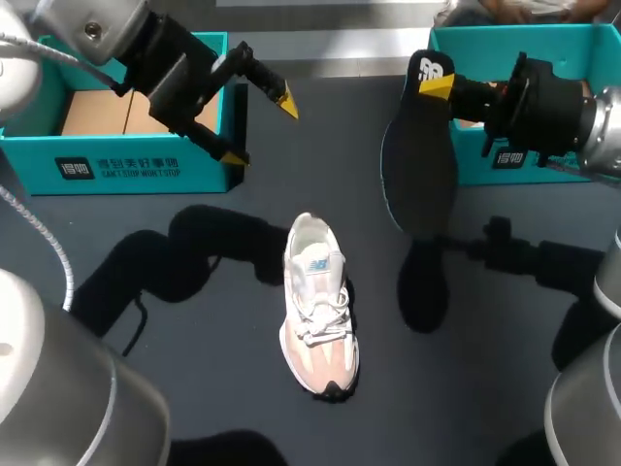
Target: Take the shoe out of the shoebox, open the shoe tongue, remove and reinsert the insole, then place the shoe into the shoebox
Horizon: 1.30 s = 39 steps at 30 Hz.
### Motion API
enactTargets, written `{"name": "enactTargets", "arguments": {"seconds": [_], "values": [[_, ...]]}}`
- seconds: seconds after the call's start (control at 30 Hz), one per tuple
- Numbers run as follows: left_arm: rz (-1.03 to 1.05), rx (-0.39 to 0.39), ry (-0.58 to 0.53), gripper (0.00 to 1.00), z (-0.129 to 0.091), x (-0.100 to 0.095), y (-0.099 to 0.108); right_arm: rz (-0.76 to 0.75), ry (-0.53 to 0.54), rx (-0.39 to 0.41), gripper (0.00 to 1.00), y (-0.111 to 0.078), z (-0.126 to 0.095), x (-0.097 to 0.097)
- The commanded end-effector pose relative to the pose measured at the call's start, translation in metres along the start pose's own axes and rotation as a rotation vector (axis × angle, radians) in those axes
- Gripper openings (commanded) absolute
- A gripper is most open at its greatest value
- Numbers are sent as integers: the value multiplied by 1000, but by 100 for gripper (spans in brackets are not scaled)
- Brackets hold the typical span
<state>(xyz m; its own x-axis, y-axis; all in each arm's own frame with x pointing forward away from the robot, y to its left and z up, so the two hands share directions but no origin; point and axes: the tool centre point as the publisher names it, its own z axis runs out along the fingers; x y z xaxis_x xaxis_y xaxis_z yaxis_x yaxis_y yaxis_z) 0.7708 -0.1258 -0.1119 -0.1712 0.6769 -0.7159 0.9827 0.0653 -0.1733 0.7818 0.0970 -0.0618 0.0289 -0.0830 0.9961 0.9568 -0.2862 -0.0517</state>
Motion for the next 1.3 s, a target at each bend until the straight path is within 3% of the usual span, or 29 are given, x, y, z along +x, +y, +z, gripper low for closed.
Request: {"name": "enactTargets", "arguments": {"seconds": [0.03,0.1,0.17,0.33,0.43,0.7,0.97,1.3], "values": [[2,-6,-138,100,2,5,-2,0,-1,-1,0,0,2,-1],[2,-6,-138,100,2,5,-2,0,-1,-1,0,0,2,-1],[-1,10,-253,100,8,11,-2,50,-21,48,0,9,11,-9],[74,17,-472,100,13,10,-6,110,-44,56,0,25,23,-16],[95,-2,-524,100,15,9,-7,142,-65,31,0,35,34,-22],[137,-39,-675,100,23,-6,-17,192,-30,79,0,55,74,-49],[141,-68,-749,100,30,-22,-14,223,-13,115,0,58,96,-67],[167,-72,-755,99,48,-35,6,258,-55,147,0,48,114,-70]]}}
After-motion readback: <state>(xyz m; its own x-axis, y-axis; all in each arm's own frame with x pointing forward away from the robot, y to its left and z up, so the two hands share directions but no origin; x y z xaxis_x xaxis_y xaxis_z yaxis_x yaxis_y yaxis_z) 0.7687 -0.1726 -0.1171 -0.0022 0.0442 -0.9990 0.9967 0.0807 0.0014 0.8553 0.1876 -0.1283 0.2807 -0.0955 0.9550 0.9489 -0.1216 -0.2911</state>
